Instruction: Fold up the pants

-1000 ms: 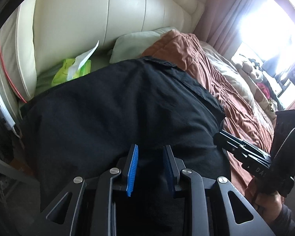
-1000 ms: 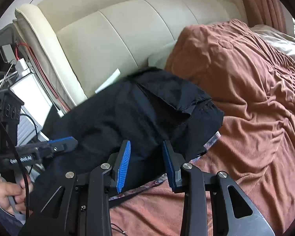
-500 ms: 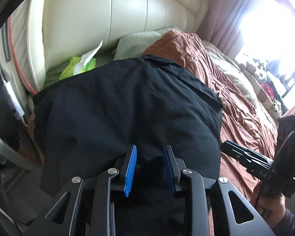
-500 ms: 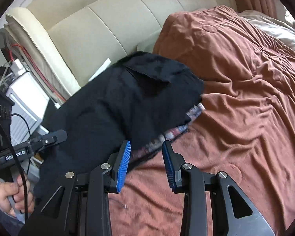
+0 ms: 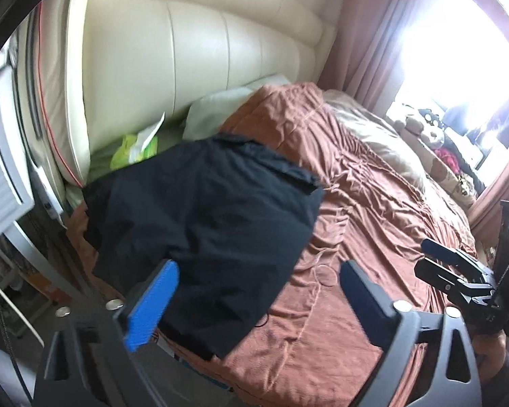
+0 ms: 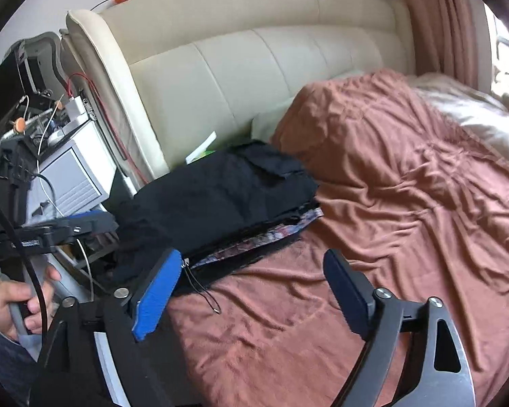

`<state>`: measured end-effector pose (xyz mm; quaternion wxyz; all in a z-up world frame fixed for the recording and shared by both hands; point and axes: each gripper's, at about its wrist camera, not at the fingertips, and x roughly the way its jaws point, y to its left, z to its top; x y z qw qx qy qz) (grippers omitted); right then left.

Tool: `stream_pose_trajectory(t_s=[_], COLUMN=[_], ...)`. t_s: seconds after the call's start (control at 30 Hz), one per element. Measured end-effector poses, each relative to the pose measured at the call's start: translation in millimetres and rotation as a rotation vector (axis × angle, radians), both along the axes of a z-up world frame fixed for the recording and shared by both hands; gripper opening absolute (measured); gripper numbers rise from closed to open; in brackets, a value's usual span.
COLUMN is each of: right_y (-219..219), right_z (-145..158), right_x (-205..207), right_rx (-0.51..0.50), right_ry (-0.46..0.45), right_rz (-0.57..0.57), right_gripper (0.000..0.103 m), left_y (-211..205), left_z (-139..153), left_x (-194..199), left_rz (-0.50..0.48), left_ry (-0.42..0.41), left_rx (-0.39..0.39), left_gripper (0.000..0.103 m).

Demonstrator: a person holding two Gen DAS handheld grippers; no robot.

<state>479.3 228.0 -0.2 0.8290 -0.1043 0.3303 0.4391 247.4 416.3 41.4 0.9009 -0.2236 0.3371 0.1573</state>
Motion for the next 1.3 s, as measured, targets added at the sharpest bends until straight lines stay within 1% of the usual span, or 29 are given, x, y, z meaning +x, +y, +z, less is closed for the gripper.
stream_pose_trajectory(t_s=[0.03,0.07,0.3,0.7,0.97,1.1,1.3], right_y=[-7,-14,-62,-146,-203,-231,-259], right_z=[5,11,45,89,104,109,112], right_x=[-8,-13,-61,-135,-176,-201,-229], right_rx=[-0.004,-0.001,0.019,0.060,0.102,0.105,0.100], right_ry=[-0.010,-0.012,-0.065,-0.125,-0.151,-0.182,-0.211], right_rz=[-0.014,-0.021,-0.080,-0.142,-0.185,-0.215,-0.261], right_gripper=[0.099,0.103,0.103,0.103,0.103,0.103,0.103], left_y=[-5,-10,-44,-111,-147,-166,-193], left_z=[4,9,35,72,85,90,97], left_x=[-2,-5,-28,-72,-98,-111,-133], left_rz=[0.000,-0.003,-0.022,-0.097,-0.129,-0.151,-0.172], left_ry=[-0.005,-0.007,-0.030,-0.088,-0.120,-0.139,-0.177], left_rx=[0.009,0.018,0.058,0.132,0.162,0.178,0.224], left_gripper=[0.103,0.103,0.103,0.103,0.103,0.103,0.103])
